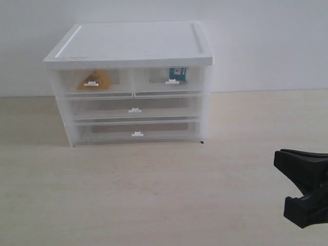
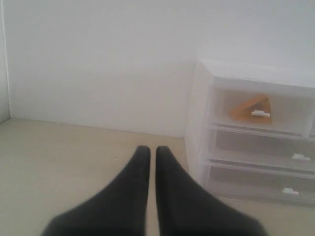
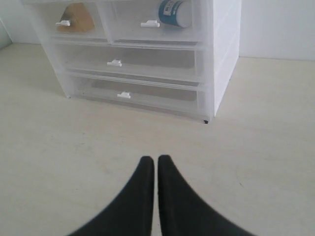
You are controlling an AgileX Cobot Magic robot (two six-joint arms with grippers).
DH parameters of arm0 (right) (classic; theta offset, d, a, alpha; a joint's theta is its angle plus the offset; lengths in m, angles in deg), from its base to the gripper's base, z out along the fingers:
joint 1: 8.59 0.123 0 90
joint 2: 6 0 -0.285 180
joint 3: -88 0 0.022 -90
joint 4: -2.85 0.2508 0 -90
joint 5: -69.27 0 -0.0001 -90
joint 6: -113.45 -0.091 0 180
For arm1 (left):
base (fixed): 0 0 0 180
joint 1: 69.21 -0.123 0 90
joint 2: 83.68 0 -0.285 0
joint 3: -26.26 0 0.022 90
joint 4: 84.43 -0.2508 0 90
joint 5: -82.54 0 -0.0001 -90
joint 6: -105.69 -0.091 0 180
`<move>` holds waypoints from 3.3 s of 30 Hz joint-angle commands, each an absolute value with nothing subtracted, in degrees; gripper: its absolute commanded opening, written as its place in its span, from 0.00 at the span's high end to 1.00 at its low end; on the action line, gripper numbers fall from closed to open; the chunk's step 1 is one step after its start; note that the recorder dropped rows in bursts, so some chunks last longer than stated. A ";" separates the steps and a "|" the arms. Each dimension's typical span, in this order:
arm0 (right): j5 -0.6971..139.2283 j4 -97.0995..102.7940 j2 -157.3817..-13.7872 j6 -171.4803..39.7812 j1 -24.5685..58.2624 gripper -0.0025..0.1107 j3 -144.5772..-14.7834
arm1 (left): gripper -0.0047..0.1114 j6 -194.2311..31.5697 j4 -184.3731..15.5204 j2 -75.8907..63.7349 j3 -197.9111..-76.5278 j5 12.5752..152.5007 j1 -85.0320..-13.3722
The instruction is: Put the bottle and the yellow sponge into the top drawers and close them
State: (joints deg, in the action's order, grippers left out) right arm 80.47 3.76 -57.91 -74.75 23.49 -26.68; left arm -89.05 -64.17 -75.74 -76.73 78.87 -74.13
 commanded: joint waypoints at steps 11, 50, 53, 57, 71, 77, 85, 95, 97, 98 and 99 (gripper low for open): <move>80.82 3.78 -57.66 -74.63 23.38 0.98 -26.79 | 0.93 -71.48 -86.89 -75.89 -76.53 63.28 -74.29; 81.64 3.78 -57.52 -74.41 23.27 0.98 -26.79 | 0.93 -73.85 -86.89 -75.89 -76.53 63.26 -69.18; 77.69 4.06 -53.92 -75.61 21.39 0.98 -26.79 | 0.93 -73.85 -86.89 -75.89 -76.53 63.26 -69.18; 70.05 4.66 -45.80 -80.56 15.45 0.98 -26.79 | 0.93 -73.85 -86.89 -75.89 -76.53 63.26 -69.18; 63.45 5.16 -20.32 -80.36 1.90 0.98 -18.32 | 0.93 -73.85 -86.89 -75.89 -76.53 63.26 -69.18; 70.55 4.84 -13.79 -80.75 1.68 0.98 -14.78 | 0.93 -73.85 -86.89 -75.89 -76.53 63.26 -69.18; 64.43 4.60 -13.79 -72.04 1.68 0.98 -14.78 | 0.93 -73.85 -86.89 -75.89 -76.53 63.26 -69.18; 49.19 1.56 -13.79 -69.15 1.68 0.98 -14.78 | 0.93 -73.85 -86.89 -75.89 -76.53 63.26 -69.18; 48.75 1.19 -13.79 -69.15 1.68 0.98 -14.78 | 0.93 -73.85 -86.89 -75.89 -76.53 63.26 -69.18; 48.75 1.19 -13.79 -69.26 1.68 0.98 -14.78 | 0.93 -73.85 -86.89 -75.89 -76.53 63.26 -69.18; 48.75 1.19 -13.79 -69.37 1.68 0.98 -14.78 | 0.93 -73.85 -86.89 -75.89 -76.53 63.26 -69.18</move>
